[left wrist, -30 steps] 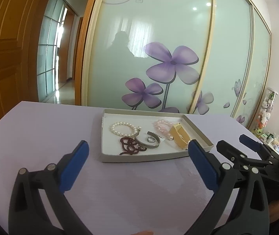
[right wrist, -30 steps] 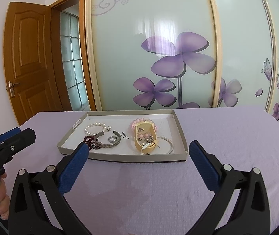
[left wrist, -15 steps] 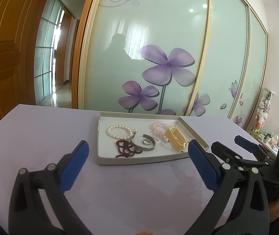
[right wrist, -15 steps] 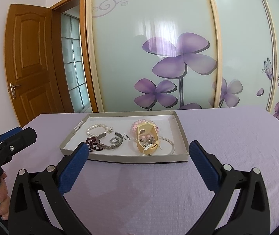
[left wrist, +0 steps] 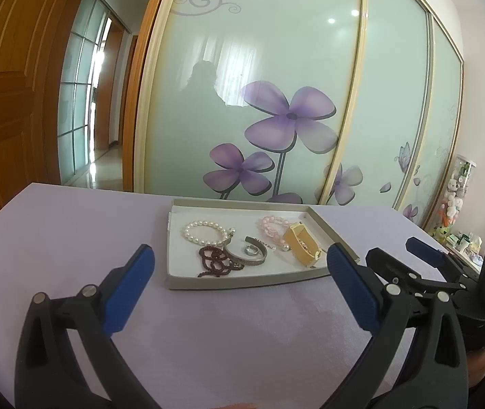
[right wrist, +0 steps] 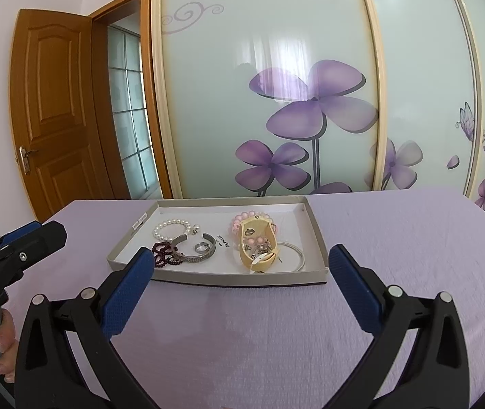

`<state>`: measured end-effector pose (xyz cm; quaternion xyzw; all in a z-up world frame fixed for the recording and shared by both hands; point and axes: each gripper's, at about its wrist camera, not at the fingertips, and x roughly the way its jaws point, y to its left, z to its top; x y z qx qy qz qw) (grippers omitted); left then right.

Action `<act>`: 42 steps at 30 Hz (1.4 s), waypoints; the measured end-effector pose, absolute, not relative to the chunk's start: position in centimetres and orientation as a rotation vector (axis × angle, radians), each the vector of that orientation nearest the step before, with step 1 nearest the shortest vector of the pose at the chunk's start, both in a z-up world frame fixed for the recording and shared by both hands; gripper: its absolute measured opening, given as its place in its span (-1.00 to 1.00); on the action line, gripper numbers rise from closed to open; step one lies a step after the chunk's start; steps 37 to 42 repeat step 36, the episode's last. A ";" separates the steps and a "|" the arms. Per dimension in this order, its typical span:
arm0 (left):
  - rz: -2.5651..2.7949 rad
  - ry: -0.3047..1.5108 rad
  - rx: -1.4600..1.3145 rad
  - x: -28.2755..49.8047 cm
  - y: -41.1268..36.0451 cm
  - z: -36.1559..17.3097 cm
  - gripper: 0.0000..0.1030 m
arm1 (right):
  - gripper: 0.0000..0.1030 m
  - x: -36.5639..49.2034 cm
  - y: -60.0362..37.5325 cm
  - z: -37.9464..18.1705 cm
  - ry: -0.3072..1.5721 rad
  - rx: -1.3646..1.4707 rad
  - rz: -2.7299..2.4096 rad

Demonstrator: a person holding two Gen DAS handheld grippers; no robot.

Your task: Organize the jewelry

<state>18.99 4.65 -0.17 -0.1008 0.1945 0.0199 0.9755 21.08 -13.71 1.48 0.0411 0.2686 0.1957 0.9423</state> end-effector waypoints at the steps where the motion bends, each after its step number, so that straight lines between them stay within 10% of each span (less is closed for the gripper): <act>1: 0.041 0.393 -0.203 19.0 4.6 -0.2 0.96 | 0.97 21.1 -13.7 1.5 0.548 0.084 0.399; 42: 0.058 0.407 -0.204 19.1 4.9 -0.2 0.96 | 0.97 21.2 -13.9 1.4 0.549 0.091 0.399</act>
